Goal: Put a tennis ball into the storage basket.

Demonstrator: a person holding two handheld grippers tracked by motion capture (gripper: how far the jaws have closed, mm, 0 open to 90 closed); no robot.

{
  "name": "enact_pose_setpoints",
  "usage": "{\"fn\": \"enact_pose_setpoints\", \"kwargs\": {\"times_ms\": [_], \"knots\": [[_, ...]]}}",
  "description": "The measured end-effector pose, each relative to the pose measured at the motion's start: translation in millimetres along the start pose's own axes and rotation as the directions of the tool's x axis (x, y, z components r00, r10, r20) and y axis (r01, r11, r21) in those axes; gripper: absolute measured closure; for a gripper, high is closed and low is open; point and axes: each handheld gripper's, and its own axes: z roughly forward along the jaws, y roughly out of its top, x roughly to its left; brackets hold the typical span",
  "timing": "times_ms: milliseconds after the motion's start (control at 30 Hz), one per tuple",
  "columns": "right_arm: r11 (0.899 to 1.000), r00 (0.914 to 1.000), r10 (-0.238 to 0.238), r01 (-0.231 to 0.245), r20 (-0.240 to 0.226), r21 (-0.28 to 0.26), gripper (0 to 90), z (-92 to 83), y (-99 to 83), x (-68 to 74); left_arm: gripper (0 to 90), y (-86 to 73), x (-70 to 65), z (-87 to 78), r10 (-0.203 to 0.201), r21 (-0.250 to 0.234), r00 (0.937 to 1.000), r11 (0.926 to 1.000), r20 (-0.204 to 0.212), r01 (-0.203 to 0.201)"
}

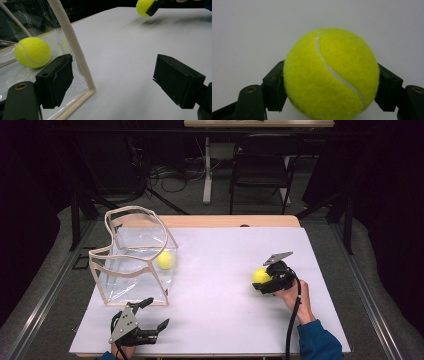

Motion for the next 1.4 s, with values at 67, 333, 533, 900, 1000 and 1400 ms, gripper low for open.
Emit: {"fn": "enact_pose_setpoints", "kwargs": {"times_ms": [67, 333, 533, 900, 1000, 1400], "knots": [[1.0, 1.0, -0.005, 0.005, -0.001, 0.001, 25.7, -0.4, 0.9, 1.2, 15.9, -0.1, 0.1, 0.2, 0.0, 0.001, 1.0, 1.0, -0.001, 0.0], [1.0, 0.9997, -0.023, 0.023, -0.004, -0.004, 25.7, -2.4, 5.7, 7.1, 15.9, -0.4, 0.4, 0.4, -0.005, 0.002, 1.0, 1.0, -0.001, 0.005], [0.999, 0.9994, -0.034, 0.034, -0.006, -0.004, 25.8, -3.4, 10.0, 11.8, 15.9, -0.5, 0.3, 0.4, -0.006, 0.004, 1.0, 1.0, 0.0, 0.006], [0.999, 0.9986, -0.052, 0.052, -0.011, -0.011, 25.8, -2.6, 15.6, 17.9, 15.9, -0.5, 0.2, 0.5, -0.006, 0.005, 1.0, 1.0, 0.001, 0.006], [0.998, 0.9984, -0.055, 0.055, -0.01, -0.012, 25.8, -3.1, 17.3, 19.1, 15.9, -0.6, 0.3, 0.6, -0.006, 0.006, 1.0, 1.0, 0.001, 0.006], [0.997, 0.9964, -0.081, 0.08, -0.026, -0.018, 25.8, 1.0, 26.6, 28.2, 15.9, -0.6, 0.4, 0.4, -0.006, 0.005, 1.0, 1.0, 0.0, 0.006]]}}
